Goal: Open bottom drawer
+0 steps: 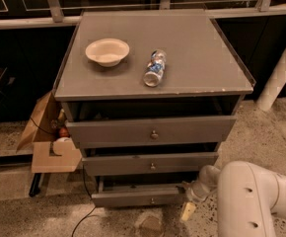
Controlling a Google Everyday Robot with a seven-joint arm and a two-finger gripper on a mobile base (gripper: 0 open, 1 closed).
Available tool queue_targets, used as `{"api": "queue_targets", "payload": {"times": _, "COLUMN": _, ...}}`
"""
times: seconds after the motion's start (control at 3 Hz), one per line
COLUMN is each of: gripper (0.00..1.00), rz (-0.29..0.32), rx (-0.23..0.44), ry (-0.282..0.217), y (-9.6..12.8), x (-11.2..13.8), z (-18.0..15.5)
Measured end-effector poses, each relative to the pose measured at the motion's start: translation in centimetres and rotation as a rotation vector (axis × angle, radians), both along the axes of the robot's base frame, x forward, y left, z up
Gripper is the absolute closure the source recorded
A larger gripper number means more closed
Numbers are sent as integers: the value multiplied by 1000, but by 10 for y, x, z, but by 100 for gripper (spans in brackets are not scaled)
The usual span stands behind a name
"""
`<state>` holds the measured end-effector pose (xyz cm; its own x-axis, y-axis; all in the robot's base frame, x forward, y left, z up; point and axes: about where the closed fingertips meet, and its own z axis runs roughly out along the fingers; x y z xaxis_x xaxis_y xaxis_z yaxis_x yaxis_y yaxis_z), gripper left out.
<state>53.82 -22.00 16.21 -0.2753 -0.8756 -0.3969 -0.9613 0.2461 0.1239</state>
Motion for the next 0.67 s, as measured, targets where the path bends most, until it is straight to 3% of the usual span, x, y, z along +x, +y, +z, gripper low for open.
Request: {"api": "queue_targets", "payload": {"times": 0.67, "gripper": 0, "rz": -30, "rx": 122, "ry": 99, "y": -4, "x": -33, "z": 19}}
